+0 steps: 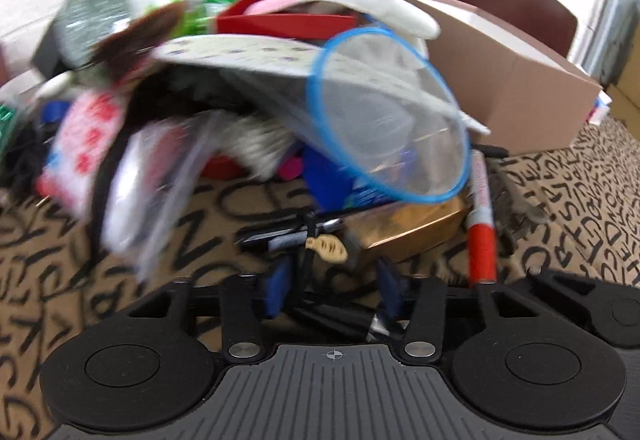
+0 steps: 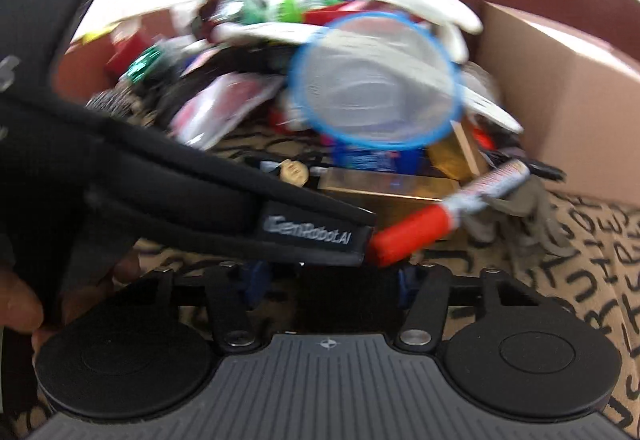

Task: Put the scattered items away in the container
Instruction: 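Reach the left gripper into the pile and close on the black hair tie, then lift the black hair tie out of the pile with the left gripper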

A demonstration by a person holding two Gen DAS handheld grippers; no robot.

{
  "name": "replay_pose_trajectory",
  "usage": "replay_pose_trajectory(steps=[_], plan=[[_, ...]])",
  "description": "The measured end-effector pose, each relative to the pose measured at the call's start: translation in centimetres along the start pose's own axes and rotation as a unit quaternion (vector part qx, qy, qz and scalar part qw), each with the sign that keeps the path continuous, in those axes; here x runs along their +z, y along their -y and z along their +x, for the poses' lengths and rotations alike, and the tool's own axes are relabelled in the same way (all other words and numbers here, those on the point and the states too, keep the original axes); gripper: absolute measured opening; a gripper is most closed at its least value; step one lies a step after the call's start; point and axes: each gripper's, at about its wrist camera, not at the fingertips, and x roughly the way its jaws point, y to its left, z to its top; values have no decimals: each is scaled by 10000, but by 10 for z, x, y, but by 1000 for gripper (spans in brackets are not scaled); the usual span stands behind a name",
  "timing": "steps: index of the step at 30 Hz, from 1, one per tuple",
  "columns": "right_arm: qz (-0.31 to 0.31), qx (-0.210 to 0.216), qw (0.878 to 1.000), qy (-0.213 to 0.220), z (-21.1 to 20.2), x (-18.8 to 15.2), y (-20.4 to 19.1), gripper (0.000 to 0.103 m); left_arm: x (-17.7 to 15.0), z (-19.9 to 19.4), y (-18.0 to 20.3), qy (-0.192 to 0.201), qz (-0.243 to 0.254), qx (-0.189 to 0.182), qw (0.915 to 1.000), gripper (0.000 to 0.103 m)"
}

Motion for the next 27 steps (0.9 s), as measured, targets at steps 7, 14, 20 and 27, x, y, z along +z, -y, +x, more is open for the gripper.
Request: replay_pose_trajectory(steps=[7, 14, 20, 27], plan=[[-313, 990, 9946, -56, -19, -8, -49, 34, -45, -51, -38, -30, -697, -10, 9976, 10], [-551, 1357, 9891, -142, -42, -20, -80, 45, -65, -91, -73, 92, -1203, 176, 9925, 48], [-458, 1015, 9938, -51, -61, -24, -75, 54, -71, -110, -82, 296, -1195, 192, 9922, 61], [-556, 1107, 9923, -81, -60, -25, -79, 54, -66, -95, -84, 217, -1122, 388, 9927, 78]])
